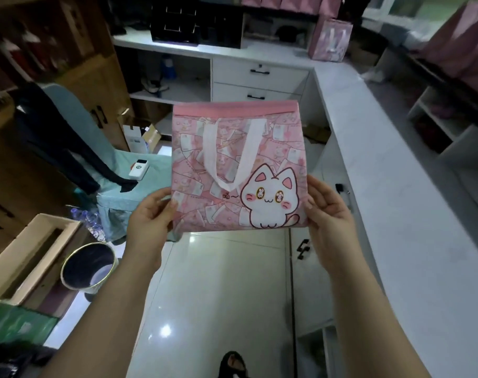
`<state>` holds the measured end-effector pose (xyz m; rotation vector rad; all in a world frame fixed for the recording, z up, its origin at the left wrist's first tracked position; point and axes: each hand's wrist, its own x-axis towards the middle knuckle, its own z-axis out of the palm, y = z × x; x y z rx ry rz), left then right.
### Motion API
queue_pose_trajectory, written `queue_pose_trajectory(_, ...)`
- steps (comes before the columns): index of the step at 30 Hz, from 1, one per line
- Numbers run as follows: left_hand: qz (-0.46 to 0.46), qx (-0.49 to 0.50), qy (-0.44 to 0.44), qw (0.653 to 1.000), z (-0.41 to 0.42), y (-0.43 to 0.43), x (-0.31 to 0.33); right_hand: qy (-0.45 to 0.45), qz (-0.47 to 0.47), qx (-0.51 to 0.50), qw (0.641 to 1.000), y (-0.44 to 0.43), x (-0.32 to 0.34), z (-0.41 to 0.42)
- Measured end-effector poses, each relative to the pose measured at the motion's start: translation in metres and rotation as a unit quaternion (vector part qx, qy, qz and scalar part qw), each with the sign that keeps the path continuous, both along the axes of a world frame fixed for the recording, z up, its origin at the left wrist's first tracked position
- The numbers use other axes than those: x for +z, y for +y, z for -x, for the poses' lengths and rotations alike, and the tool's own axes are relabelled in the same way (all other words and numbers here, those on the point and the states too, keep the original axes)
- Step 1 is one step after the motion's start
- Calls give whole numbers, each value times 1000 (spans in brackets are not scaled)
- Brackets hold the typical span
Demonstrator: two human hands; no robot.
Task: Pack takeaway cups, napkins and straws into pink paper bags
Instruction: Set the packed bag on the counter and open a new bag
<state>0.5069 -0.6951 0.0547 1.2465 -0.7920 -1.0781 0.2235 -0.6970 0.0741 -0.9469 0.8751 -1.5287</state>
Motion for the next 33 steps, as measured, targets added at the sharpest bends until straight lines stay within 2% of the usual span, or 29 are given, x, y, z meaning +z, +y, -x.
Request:
queue_pose_trajectory(6, 54, -19, -23, 998, 55, -127, 56, 1, 56, -28, 998, -126, 58, 50)
queue_pose_trajectory(17, 110, -122, 16, 986, 176, -382, 115, 73, 146, -178, 970, -281, 131, 143)
queue_pose_trajectory(27, 190, -298, 24, 935, 317, -585, 212, 89, 148, -371, 912, -413, 203, 240)
queue_pose_trajectory(33, 205, -415, 17, 886, 418, -648, 243, 95, 143, -484, 858, -421, 224, 305)
